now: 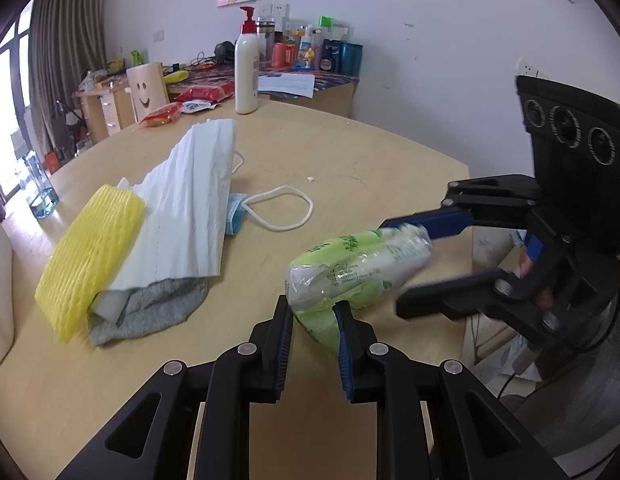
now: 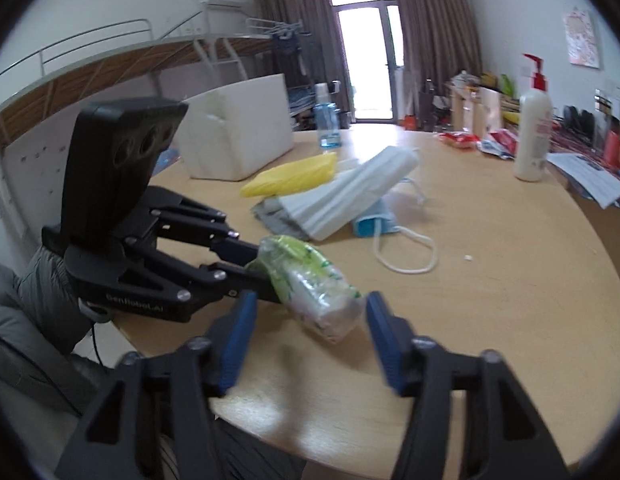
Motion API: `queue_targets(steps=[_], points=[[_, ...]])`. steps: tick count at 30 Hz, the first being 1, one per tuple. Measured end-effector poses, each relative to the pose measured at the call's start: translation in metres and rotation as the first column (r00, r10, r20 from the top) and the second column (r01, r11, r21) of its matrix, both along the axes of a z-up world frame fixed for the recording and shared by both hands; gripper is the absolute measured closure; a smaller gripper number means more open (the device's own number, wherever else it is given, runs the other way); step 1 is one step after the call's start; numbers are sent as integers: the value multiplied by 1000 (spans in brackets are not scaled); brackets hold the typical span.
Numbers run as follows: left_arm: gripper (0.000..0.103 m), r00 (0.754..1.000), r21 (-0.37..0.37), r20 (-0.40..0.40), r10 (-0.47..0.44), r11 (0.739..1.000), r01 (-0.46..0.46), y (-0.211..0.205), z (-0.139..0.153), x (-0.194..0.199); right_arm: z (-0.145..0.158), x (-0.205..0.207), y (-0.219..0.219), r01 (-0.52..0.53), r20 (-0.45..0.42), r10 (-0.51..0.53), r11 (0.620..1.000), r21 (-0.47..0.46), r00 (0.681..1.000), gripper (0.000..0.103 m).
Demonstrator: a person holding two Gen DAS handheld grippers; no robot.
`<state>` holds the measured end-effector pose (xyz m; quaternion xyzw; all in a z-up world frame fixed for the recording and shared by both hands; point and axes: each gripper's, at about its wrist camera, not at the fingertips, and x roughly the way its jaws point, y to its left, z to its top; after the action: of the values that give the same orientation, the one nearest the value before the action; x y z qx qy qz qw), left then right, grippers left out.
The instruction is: Organize soft objects
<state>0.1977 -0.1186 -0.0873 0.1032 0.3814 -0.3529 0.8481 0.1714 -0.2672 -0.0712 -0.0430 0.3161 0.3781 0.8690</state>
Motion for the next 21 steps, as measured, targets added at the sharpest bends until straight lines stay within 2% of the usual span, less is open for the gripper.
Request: queue_targets(steps=[1, 2, 4, 6, 10, 15, 18, 21], points=[[81, 1000, 3, 5, 4, 1000, -4, 2, 0, -2, 0, 1, 1, -11, -5, 11, 1000, 9, 1000, 64], [81, 1000, 4, 6, 7, 1000, -7, 5, 0, -3, 0, 1, 3, -22, -6, 22, 1000, 15, 1000, 70], [81, 1000, 7, 7, 15, 1000, -15, 9, 0, -5, 1, 0, 8, -57, -7, 57, 998, 28, 998, 74], [80, 1000, 19, 10, 23, 1000, -23, 13, -1, -6, 0, 0, 14, -78, -23, 79, 996, 30, 997, 76], [57, 998, 63, 47, 30, 997, -33, 19, 0, -7, -3, 5, 22, -127, -53, 131, 990, 63, 990, 76], [41, 998, 54, 59, 21, 998, -24, 39, 5, -9, -4, 9, 25, -167, -82, 174, 982, 86, 981, 76], [41, 997, 69, 79, 1, 998, -7, 42, 4, -13, -2, 5, 32, -220, -86, 228, 971, 93, 970, 76], [41, 999, 70, 51, 0, 998, -3, 45, -1, -9, -3, 10, 39, -233, -107, 240, 969, 77, 965, 76]])
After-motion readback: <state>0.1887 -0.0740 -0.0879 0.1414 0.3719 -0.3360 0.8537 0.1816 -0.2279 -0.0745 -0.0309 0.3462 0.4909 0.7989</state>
